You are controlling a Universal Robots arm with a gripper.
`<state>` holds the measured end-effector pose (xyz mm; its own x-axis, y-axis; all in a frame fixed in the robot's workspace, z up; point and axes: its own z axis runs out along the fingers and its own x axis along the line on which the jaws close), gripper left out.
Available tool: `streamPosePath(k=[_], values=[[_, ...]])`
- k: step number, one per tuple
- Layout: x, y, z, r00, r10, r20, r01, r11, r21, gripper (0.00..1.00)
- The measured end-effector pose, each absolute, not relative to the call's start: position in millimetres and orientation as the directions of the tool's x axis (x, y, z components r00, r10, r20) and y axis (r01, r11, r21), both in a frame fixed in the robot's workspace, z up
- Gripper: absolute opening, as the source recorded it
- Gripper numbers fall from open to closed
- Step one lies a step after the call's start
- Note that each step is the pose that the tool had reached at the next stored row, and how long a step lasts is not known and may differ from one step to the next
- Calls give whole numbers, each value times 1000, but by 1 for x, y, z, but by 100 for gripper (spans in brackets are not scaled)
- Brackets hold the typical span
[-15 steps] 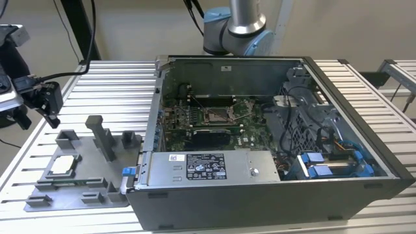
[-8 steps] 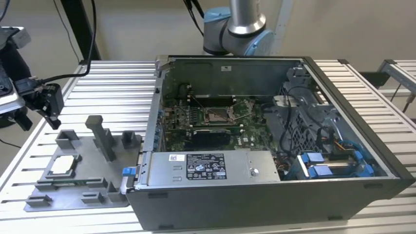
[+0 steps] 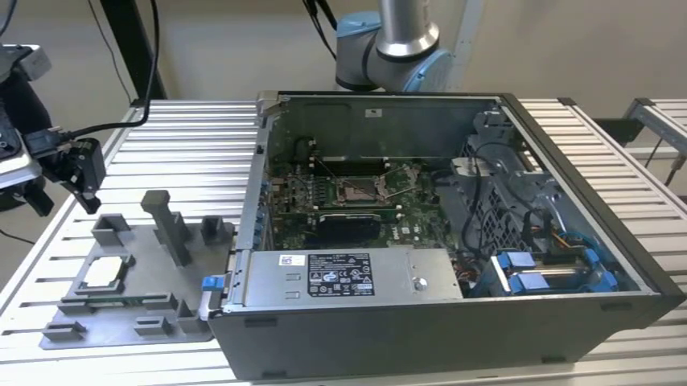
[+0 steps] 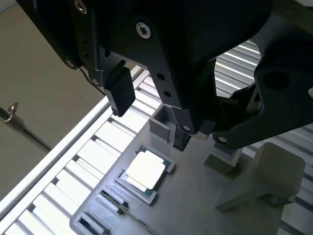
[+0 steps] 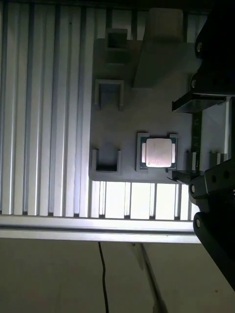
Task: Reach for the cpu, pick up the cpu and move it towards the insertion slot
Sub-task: 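Pick up the cpu and move it towards the insertion slot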
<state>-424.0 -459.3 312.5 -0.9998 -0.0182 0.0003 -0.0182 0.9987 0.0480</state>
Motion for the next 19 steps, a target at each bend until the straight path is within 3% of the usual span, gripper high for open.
streamPosePath(k=[19], values=[[-424, -459, 289, -1000, -18, 0, -18, 999, 48, 0]])
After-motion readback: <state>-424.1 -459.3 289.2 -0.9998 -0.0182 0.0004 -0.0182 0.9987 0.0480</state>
